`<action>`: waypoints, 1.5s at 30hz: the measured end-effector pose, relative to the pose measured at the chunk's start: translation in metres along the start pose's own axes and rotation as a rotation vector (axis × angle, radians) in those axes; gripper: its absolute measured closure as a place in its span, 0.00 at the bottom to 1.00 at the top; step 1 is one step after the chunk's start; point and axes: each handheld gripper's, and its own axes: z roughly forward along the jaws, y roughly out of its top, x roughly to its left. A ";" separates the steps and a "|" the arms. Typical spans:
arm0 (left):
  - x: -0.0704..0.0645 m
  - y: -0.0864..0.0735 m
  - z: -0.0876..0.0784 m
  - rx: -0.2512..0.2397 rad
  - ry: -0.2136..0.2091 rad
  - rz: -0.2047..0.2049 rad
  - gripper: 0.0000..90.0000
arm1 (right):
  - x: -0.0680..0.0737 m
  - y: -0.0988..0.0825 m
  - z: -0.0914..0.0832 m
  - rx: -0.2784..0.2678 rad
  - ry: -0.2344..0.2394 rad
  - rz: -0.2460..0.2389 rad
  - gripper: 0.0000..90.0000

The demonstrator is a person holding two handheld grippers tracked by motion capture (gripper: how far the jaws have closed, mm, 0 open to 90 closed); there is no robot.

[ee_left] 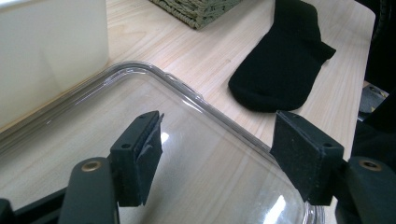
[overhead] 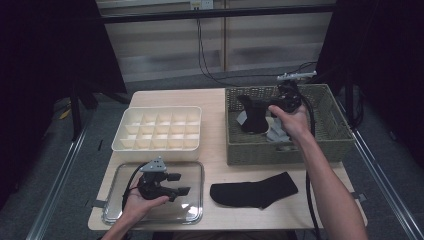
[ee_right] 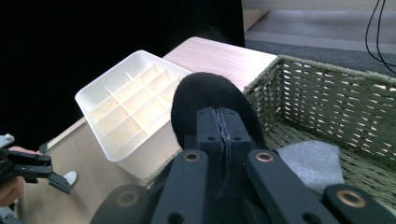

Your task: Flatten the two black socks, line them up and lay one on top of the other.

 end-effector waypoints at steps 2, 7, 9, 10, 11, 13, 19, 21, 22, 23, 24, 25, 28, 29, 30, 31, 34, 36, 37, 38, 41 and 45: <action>-0.001 0.000 0.000 0.002 0.002 0.001 0.38 | 0.002 0.001 -0.001 -0.001 0.002 -0.003 0.99; -0.002 0.000 -0.001 0.004 0.002 0.012 0.39 | 0.004 0.001 -0.005 -0.017 0.004 -0.007 0.99; -0.002 0.000 -0.001 0.001 0.002 0.012 0.40 | 0.006 0.002 -0.008 -0.025 0.008 -0.008 0.99; -0.002 0.000 -0.001 -0.002 0.001 0.011 0.41 | 0.007 0.002 -0.009 -0.030 0.013 -0.009 0.99; -0.002 0.000 -0.001 -0.002 0.001 0.011 0.41 | 0.008 0.003 -0.011 -0.036 0.016 -0.010 0.99; -0.002 0.000 0.000 -0.006 0.003 0.015 0.42 | 0.011 0.004 -0.014 -0.047 0.015 -0.011 0.99; -0.003 0.000 0.001 -0.006 0.004 0.018 0.42 | 0.016 0.006 -0.023 -0.080 0.023 -0.007 0.99; -0.003 0.000 0.001 -0.005 0.006 0.015 0.42 | 0.018 0.006 -0.027 -0.088 0.023 -0.009 0.99; -0.003 0.000 0.001 -0.006 0.006 0.020 0.42 | 0.020 0.007 -0.029 -0.094 0.025 -0.010 0.99; -0.003 0.000 0.000 -0.005 0.006 0.019 0.42 | 0.021 0.007 -0.030 -0.098 0.028 -0.010 0.99; -0.004 0.000 0.000 -0.009 0.007 0.019 0.42 | 0.023 0.007 -0.032 -0.102 0.032 -0.010 0.99; -0.004 0.000 -0.001 -0.011 0.009 0.015 0.43 | 0.024 0.008 -0.034 -0.103 0.034 -0.014 0.99; -0.004 0.000 -0.001 -0.015 0.013 0.020 0.43 | 0.029 0.010 -0.038 -0.105 0.038 -0.020 0.99; -0.004 0.000 -0.001 -0.015 0.014 0.020 0.43 | 0.031 0.010 -0.040 -0.106 0.039 -0.022 0.99; -0.004 0.000 -0.001 -0.014 0.013 0.016 0.44 | 0.034 0.011 -0.041 -0.108 0.040 -0.027 0.99; -0.004 0.000 -0.001 -0.013 0.014 0.016 0.44 | 0.037 0.011 -0.042 -0.112 0.050 -0.028 0.99; -0.004 0.000 0.000 -0.012 0.015 0.017 0.45 | 0.044 0.010 -0.043 -0.128 0.077 -0.024 0.99; -0.005 0.000 0.000 -0.016 0.018 0.013 0.46 | 0.049 0.009 -0.044 -0.123 0.069 -0.036 0.99; -0.006 0.000 -0.001 -0.015 0.019 0.018 0.46 | 0.051 0.008 -0.044 -0.124 0.078 -0.035 0.99; -0.006 -0.001 0.000 -0.018 0.016 0.019 0.48 | 0.053 0.008 -0.045 -0.127 0.080 -0.035 0.99; -0.008 0.000 0.000 -0.021 0.014 0.026 0.49 | 0.060 0.004 -0.048 -0.130 0.094 -0.043 0.99; -0.008 0.001 0.001 -0.023 0.014 0.026 0.51 | 0.070 0.000 -0.052 -0.113 0.084 -0.033 0.99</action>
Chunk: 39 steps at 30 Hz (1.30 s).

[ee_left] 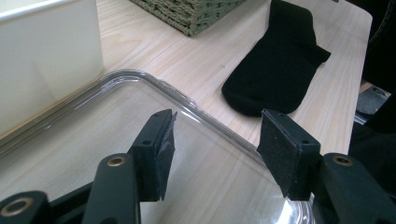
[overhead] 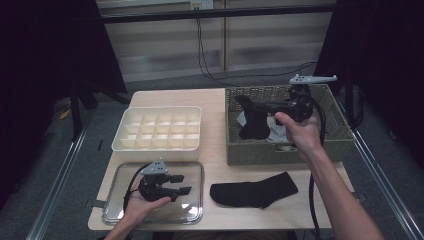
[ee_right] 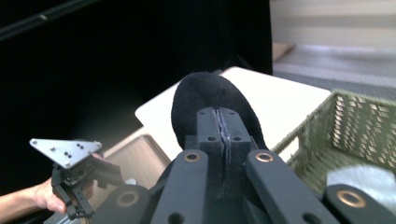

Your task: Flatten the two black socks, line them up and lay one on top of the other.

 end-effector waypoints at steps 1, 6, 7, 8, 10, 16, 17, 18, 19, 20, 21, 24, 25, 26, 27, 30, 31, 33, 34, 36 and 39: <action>0.000 0.000 0.000 0.000 0.000 0.001 0.51 | 0.002 -0.001 -0.001 0.000 0.004 0.002 0.99; 0.000 0.002 0.002 -0.005 0.001 0.000 0.53 | 0.013 -0.009 -0.004 0.007 0.014 -0.009 0.99; 0.000 0.002 0.002 -0.005 -0.001 -0.003 0.54 | 0.014 -0.011 -0.004 0.010 0.019 -0.010 0.99; 0.000 0.003 0.002 -0.005 -0.009 -0.003 0.55 | 0.016 -0.013 -0.004 0.014 0.021 -0.012 0.99; -0.001 0.004 0.004 -0.010 -0.012 -0.003 0.57 | 0.020 -0.018 -0.005 0.019 0.027 -0.011 0.99; -0.001 0.012 0.011 0.002 -0.009 0.022 0.60 | 0.029 -0.037 -0.003 0.036 0.051 -0.011 0.99; -0.001 0.014 0.013 0.004 -0.007 0.028 0.61 | 0.030 -0.041 -0.003 0.043 0.054 -0.009 0.99; -0.001 0.016 0.014 0.002 -0.006 0.030 0.62 | 0.030 -0.045 -0.002 0.054 0.057 -0.010 0.99; -0.001 0.018 0.015 -0.001 -0.007 0.026 0.63 | 0.031 -0.048 -0.001 0.063 0.052 -0.011 0.99; 0.000 0.021 0.017 -0.006 -0.008 0.030 0.64 | 0.032 -0.052 0.000 0.072 0.054 -0.011 0.99; 0.000 0.023 0.019 -0.004 -0.009 0.031 0.64 | 0.033 -0.055 0.001 0.078 0.059 -0.012 0.99; 0.000 0.032 0.025 -0.003 -0.008 0.041 0.65 | 0.035 -0.065 0.005 0.088 0.070 -0.014 0.99; 0.000 0.035 0.027 -0.005 -0.008 0.046 0.66 | 0.035 -0.068 0.006 0.092 0.074 -0.012 0.99; 0.000 0.038 0.030 -0.003 -0.014 0.050 0.66 | 0.034 -0.073 0.009 0.094 0.080 -0.010 0.99; -0.001 0.042 0.033 0.000 -0.013 0.060 0.67 | 0.034 -0.078 0.011 0.099 0.083 -0.011 0.99; -0.005 0.051 0.041 -0.020 -0.029 0.062 0.67 | 0.030 -0.092 0.021 0.118 0.096 0.004 0.99; -0.007 0.053 0.043 -0.020 -0.033 0.069 0.67 | 0.028 -0.095 0.025 0.122 0.100 0.012 0.99; -0.011 0.056 0.048 -0.016 -0.043 0.085 0.67 | 0.026 -0.102 0.032 0.139 0.107 0.016 0.99; -0.013 0.057 0.050 -0.016 -0.052 0.091 0.67 | 0.026 -0.105 0.036 0.144 0.107 0.017 0.99; -0.017 0.057 0.053 -0.022 -0.071 0.091 0.67 | 0.024 -0.110 0.041 0.147 0.114 0.026 0.99; -0.021 0.055 0.058 -0.014 -0.091 0.103 0.66 | 0.022 -0.119 0.048 0.147 0.127 0.038 0.99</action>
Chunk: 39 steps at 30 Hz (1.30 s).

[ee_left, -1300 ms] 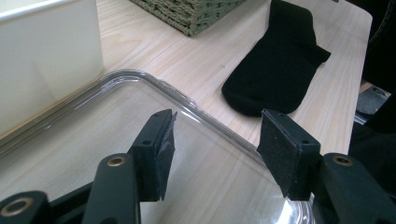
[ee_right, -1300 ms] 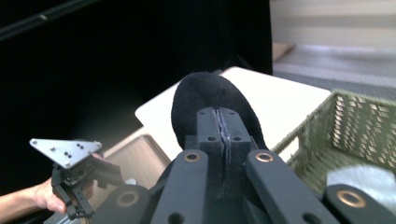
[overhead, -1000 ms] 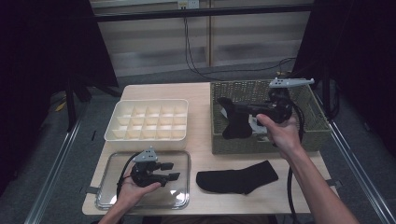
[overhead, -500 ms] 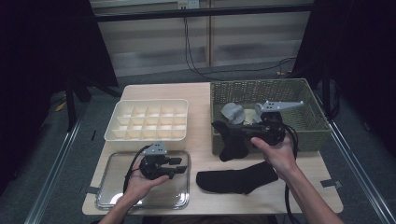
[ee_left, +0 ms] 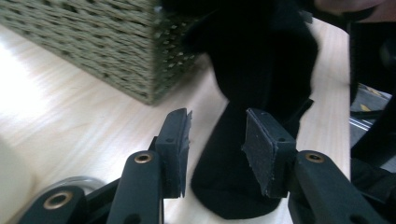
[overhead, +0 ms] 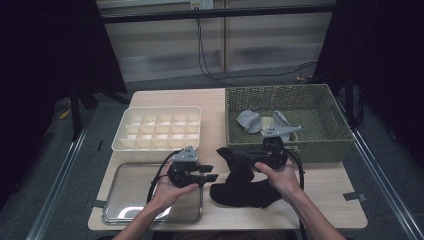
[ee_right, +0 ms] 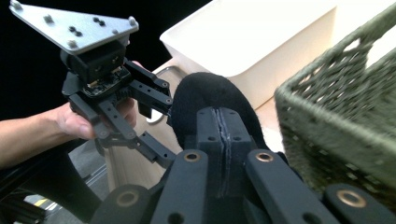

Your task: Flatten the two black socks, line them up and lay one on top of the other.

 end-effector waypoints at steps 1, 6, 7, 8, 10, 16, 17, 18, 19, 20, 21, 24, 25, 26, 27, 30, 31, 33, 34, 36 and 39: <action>-0.001 0.000 0.002 0.003 -0.006 0.003 0.66 | -0.001 -0.003 0.002 0.003 0.000 0.003 0.98; -0.005 -0.002 0.010 0.015 -0.032 0.002 0.65 | -0.007 -0.013 0.011 0.035 -0.003 0.024 0.99; -0.006 -0.001 0.012 0.019 -0.034 0.004 0.64 | -0.008 -0.014 0.012 0.039 -0.002 0.029 0.99; -0.007 -0.001 0.014 0.020 -0.035 0.009 0.64 | -0.009 -0.016 0.014 0.044 -0.002 0.031 0.98; -0.008 0.002 0.019 0.037 -0.041 0.025 0.64 | -0.009 -0.017 0.016 0.047 0.000 0.034 0.98; -0.009 0.006 0.028 0.045 -0.065 0.031 0.66 | -0.004 -0.015 0.018 0.037 0.008 0.021 0.99; -0.009 0.005 0.030 0.045 -0.064 0.028 0.66 | -0.004 -0.015 0.019 0.037 0.011 0.021 0.99; -0.008 0.005 0.031 0.047 -0.063 0.024 0.68 | -0.005 -0.016 0.019 0.038 0.011 0.025 0.99; -0.007 0.004 0.033 0.049 -0.062 0.026 0.71 | -0.005 -0.016 0.020 0.038 0.015 0.028 0.99; -0.007 0.003 0.035 0.056 -0.063 0.022 0.72 | -0.004 -0.016 0.021 0.041 0.020 0.026 0.99; -0.006 0.003 0.036 0.052 -0.064 0.020 0.73 | -0.003 -0.016 0.022 0.043 0.023 0.025 0.98; -0.007 0.004 0.038 0.043 -0.080 0.018 0.77 | -0.002 -0.016 0.025 0.049 0.030 0.026 0.99; -0.008 0.004 0.039 0.042 -0.086 0.026 0.80 | -0.002 -0.017 0.026 0.051 0.034 0.023 0.99; -0.010 0.005 0.040 0.038 -0.071 0.027 0.84 | -0.002 -0.017 0.027 0.053 0.035 0.025 0.98; -0.011 0.005 0.041 0.044 -0.070 0.031 0.89 | -0.002 -0.017 0.027 0.054 0.039 0.026 0.99; -0.014 0.005 0.039 0.046 -0.070 0.040 0.97 | -0.002 -0.017 0.027 0.053 0.043 0.021 0.98; -0.014 0.005 0.038 0.045 -0.065 0.042 0.98 | -0.002 -0.017 0.025 0.053 0.041 0.024 0.98; -0.014 0.005 0.034 0.030 -0.058 0.025 0.98 | -0.002 -0.016 0.021 0.043 0.038 0.025 0.98; -0.014 0.005 0.033 0.030 -0.048 0.026 0.98 | -0.003 -0.016 0.017 0.035 0.037 0.027 0.98; -0.013 0.004 0.030 0.023 -0.035 0.023 0.98 | -0.003 -0.016 0.012 0.023 0.029 0.028 0.98; -0.011 0.001 0.024 0.011 -0.015 0.007 0.98 | -0.004 -0.016 0.002 0.002 0.021 0.032 0.98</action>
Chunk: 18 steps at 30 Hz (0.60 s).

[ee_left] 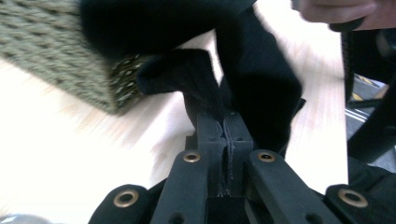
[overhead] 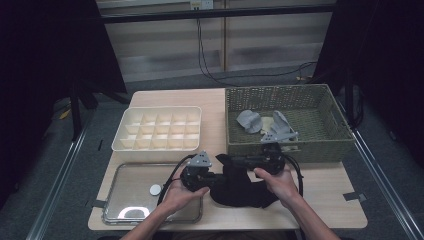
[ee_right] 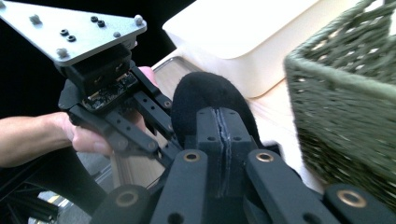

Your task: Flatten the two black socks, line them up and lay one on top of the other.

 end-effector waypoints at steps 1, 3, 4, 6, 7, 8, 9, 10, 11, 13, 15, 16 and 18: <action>0.001 -0.001 -0.003 0.002 0.010 0.001 0.98 | 0.000 0.000 -0.003 -0.005 0.001 0.002 0.98; 0.002 -0.003 -0.008 -0.010 0.022 -0.007 0.98 | -0.001 -0.002 -0.010 -0.018 -0.006 0.006 0.98; 0.002 -0.004 -0.010 -0.019 0.032 -0.007 0.98 | -0.001 -0.003 -0.014 -0.025 -0.005 0.008 0.98; 0.003 -0.005 -0.014 -0.031 0.040 -0.017 0.98 | -0.002 -0.006 -0.022 -0.041 -0.012 0.015 0.98; 0.003 -0.005 -0.016 -0.034 0.052 -0.008 0.98 | -0.002 -0.007 -0.026 -0.047 -0.015 0.017 0.98; 0.003 -0.006 -0.017 -0.042 0.057 -0.009 0.98 | -0.003 -0.009 -0.030 -0.055 -0.023 0.019 0.98; 0.003 -0.006 -0.019 -0.039 0.061 -0.010 0.98 | -0.003 -0.009 -0.034 -0.064 -0.025 0.021 0.98; 0.003 -0.006 -0.019 -0.049 0.064 -0.012 0.98 | -0.004 -0.010 -0.038 -0.071 -0.031 0.021 0.98; 0.003 -0.006 -0.020 -0.052 0.066 -0.011 0.98 | -0.005 -0.010 -0.042 -0.075 -0.038 0.019 0.98; 0.003 -0.006 -0.022 -0.072 0.076 -0.010 0.98 | -0.007 -0.011 -0.049 -0.090 -0.050 0.020 0.98; 0.003 -0.006 -0.022 -0.077 0.073 -0.011 0.98 | -0.009 -0.013 -0.055 -0.101 -0.056 0.014 0.98; 0.002 -0.006 -0.021 -0.080 0.078 -0.010 0.98 | -0.010 -0.014 -0.057 -0.100 -0.063 0.010 0.98; 0.003 -0.009 -0.016 -0.068 0.072 -0.019 0.98 | -0.013 -0.019 -0.058 -0.084 -0.083 0.001 0.98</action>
